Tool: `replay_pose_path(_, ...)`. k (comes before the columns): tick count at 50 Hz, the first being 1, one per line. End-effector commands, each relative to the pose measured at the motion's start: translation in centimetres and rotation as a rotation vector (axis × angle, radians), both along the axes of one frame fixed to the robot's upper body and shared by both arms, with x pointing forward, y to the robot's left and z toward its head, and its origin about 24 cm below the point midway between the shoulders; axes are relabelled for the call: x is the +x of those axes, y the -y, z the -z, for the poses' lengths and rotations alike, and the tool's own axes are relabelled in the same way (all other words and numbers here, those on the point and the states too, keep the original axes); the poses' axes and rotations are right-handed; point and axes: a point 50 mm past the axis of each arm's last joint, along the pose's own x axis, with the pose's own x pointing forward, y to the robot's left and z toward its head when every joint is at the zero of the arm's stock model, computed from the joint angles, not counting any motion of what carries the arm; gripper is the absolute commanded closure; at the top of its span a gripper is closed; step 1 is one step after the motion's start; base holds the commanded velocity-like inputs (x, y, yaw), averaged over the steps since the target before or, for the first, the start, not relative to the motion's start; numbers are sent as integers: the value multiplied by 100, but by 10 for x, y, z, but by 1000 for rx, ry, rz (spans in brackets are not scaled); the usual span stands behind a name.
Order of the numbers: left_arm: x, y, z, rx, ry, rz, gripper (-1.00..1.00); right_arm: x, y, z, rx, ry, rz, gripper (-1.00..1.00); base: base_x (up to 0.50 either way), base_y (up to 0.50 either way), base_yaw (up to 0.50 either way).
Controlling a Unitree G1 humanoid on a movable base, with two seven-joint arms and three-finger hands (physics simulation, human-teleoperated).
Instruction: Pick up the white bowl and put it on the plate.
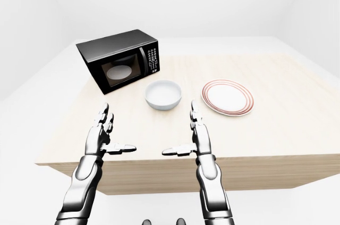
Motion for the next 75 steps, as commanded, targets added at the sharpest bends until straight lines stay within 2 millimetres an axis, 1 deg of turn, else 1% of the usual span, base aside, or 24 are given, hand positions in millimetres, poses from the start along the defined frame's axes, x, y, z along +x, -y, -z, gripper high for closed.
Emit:
replay_pose_path(1, 0, 0, 0, 0, 0, 1, -100, 0, -2, 0, -6, -2, -9, -100, 0, 0, 0)
replay_pose_path(9, 0, 0, 0, 0, 0, 1, -100, 0, -2, 0, -12, 2, -11, -100, 11, 0, 0)
replay_pose_path(49, 0, 0, 0, 0, 0, 1, -100, -1, -2, 1, -10, 2, -11, -100, 28, 0, 0)
replay_pose_path(50, 0, 0, 0, 0, 0, 1, -100, 11, 13, -21, -208, 30, 49, -100, 0, 0, 0)
replay_pose_path(60, 0, 0, 0, 0, 0, 1, -100, 16, 17, -35, -323, 55, 69, -100, 0, 0, 0)
replay_pose_path(75, 0, 0, 0, 0, 0, 1, -100, 23, 15, -47, -605, 94, 46, -100, 0, 0, 0)
